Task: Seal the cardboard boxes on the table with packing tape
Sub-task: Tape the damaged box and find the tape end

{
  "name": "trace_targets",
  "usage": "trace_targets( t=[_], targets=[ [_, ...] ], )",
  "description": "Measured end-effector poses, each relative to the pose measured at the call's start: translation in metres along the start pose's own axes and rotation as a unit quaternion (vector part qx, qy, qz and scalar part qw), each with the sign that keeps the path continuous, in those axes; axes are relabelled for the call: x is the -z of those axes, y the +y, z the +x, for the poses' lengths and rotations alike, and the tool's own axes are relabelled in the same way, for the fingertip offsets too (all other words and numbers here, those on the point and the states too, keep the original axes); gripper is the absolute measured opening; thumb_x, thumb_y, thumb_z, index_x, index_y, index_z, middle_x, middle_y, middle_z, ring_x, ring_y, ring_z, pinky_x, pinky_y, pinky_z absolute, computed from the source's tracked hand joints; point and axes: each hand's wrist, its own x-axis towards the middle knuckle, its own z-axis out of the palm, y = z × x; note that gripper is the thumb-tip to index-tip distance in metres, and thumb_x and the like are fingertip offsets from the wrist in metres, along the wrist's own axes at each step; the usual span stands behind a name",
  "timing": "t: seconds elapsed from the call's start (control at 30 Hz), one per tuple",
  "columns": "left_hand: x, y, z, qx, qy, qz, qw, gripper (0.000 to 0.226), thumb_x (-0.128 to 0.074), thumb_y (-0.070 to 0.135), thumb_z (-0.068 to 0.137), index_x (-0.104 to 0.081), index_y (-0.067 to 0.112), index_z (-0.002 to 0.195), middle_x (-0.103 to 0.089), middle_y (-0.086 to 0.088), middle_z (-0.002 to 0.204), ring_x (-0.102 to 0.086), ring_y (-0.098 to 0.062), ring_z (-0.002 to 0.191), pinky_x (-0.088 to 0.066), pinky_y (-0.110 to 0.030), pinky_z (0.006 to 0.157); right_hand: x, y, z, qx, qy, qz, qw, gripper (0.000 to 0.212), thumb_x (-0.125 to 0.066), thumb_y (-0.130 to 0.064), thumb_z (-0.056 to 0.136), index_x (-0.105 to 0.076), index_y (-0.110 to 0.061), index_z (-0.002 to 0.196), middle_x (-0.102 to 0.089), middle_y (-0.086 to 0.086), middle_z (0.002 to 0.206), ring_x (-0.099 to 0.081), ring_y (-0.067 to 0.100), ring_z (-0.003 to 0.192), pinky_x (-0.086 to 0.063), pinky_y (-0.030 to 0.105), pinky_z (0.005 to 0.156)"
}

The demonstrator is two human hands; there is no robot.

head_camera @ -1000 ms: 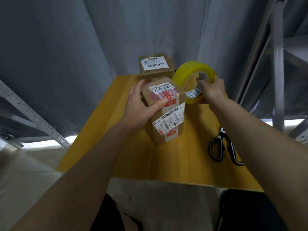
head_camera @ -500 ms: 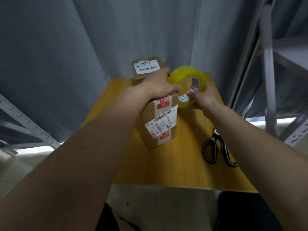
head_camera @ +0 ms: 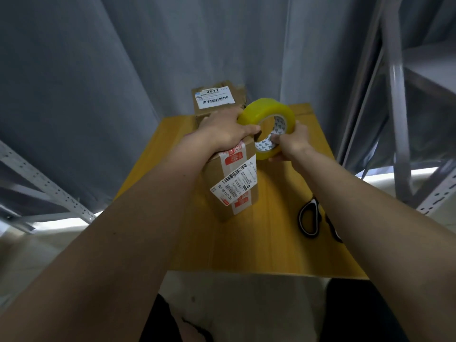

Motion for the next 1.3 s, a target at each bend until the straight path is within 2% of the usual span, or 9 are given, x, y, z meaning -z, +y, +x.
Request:
trace_targets(
  t=[0.13, 0.3, 0.57, 0.7, 0.83, 1.0, 1.07, 1.17, 1.3],
  targets=[
    [-0.001, 0.001, -0.003, 0.016, 0.004, 0.005, 1.000, 0.049, -0.055, 0.061, 0.086, -0.056, 0.027, 0.121, -0.062, -0.001, 0.121, -0.057, -0.025, 0.112, -0.045, -0.047, 0.099, 0.003, -0.004, 0.000, 0.023, -0.003, -0.022, 0.999, 0.042, -0.064, -0.007, 0.090, -0.048, -0.011, 0.128, -0.061, 0.016, 0.116, -0.068, 0.036, 0.087, -0.060, 0.042, 0.054],
    [0.000, -0.001, -0.007, 0.026, 0.011, -0.011, 1.000, 0.044, -0.058, 0.063, 0.083, -0.059, 0.028, 0.109, -0.065, 0.002, 0.106, -0.062, -0.021, 0.100, -0.049, -0.047, 0.094, 0.004, -0.010, 0.002, 0.060, 0.011, -0.055, 0.997, 0.041, -0.067, -0.007, 0.088, -0.049, -0.013, 0.125, -0.062, 0.015, 0.118, -0.064, 0.035, 0.101, -0.057, 0.052, 0.079],
    [0.000, -0.003, -0.010, 0.028, 0.032, 0.010, 0.999, 0.040, -0.056, 0.069, 0.081, -0.058, 0.032, 0.096, -0.063, 0.006, 0.095, -0.062, -0.017, 0.089, -0.052, -0.045, 0.087, 0.006, -0.014, 0.006, 0.098, 0.031, -0.116, 0.988, 0.043, -0.066, -0.011, 0.089, -0.047, -0.012, 0.128, -0.059, 0.014, 0.121, -0.062, 0.036, 0.105, -0.056, 0.051, 0.083],
    [0.000, -0.005, -0.009, 0.021, 0.038, -0.004, 0.999, 0.041, -0.058, 0.067, 0.081, -0.057, 0.032, 0.103, -0.062, 0.008, 0.095, -0.062, -0.017, 0.091, -0.052, -0.041, 0.085, 0.009, -0.012, 0.004, 0.102, 0.005, -0.119, 0.988, 0.045, -0.065, -0.012, 0.090, -0.045, -0.013, 0.130, -0.059, 0.014, 0.122, -0.063, 0.034, 0.103, -0.058, 0.050, 0.078],
    [-0.001, -0.005, -0.007, -0.012, 0.046, -0.025, 0.999, 0.048, -0.061, 0.063, 0.081, -0.054, 0.034, 0.118, -0.053, 0.008, 0.104, -0.057, -0.016, 0.098, -0.050, -0.038, 0.088, 0.016, 0.004, -0.003, 0.067, -0.064, -0.071, 0.993, 0.044, -0.065, -0.012, 0.090, -0.046, -0.015, 0.129, -0.061, 0.013, 0.117, -0.068, 0.029, 0.087, -0.061, 0.039, 0.059],
    [-0.002, -0.006, -0.004, -0.039, 0.079, -0.026, 0.996, 0.045, -0.069, 0.051, 0.081, -0.065, 0.019, 0.114, -0.038, -0.003, 0.138, -0.036, -0.020, 0.129, -0.035, -0.032, 0.102, 0.011, 0.005, -0.003, 0.055, -0.059, -0.053, 0.995, 0.043, -0.065, -0.011, 0.089, -0.045, -0.015, 0.127, -0.060, 0.014, 0.117, -0.068, 0.030, 0.087, -0.060, 0.036, 0.054],
    [-0.001, -0.006, -0.005, -0.047, 0.068, -0.023, 0.996, 0.046, -0.068, 0.052, 0.082, -0.066, 0.019, 0.114, -0.050, -0.002, 0.130, -0.048, -0.016, 0.117, -0.041, -0.029, 0.093, 0.010, 0.006, -0.003, 0.035, -0.069, -0.047, 0.996, 0.038, -0.065, -0.011, 0.090, -0.045, -0.015, 0.122, -0.061, 0.015, 0.116, -0.069, 0.031, 0.085, -0.059, 0.036, 0.052],
    [-0.001, -0.003, -0.005, -0.014, 0.025, -0.019, 0.999, 0.051, -0.061, 0.062, 0.082, -0.063, 0.024, 0.116, -0.065, 0.006, 0.104, -0.063, -0.015, 0.093, -0.053, -0.037, 0.084, 0.009, 0.008, -0.003, 0.020, -0.077, -0.036, 0.996, 0.036, -0.065, -0.011, 0.090, -0.046, -0.014, 0.120, -0.061, 0.016, 0.116, -0.069, 0.032, 0.084, -0.060, 0.040, 0.055],
    [0.004, 0.010, 0.007, 0.033, -0.014, 0.039, 0.999, 0.042, -0.067, 0.062, 0.076, -0.062, 0.021, 0.082, -0.066, 0.002, 0.076, -0.064, -0.013, 0.071, -0.053, -0.032, 0.065, 0.013, 0.006, -0.001, 0.032, -0.058, -0.047, 0.997, 0.041, -0.064, -0.011, 0.091, -0.045, -0.015, 0.127, -0.061, 0.013, 0.114, -0.068, 0.028, 0.081, -0.060, 0.038, 0.055]
  ],
)
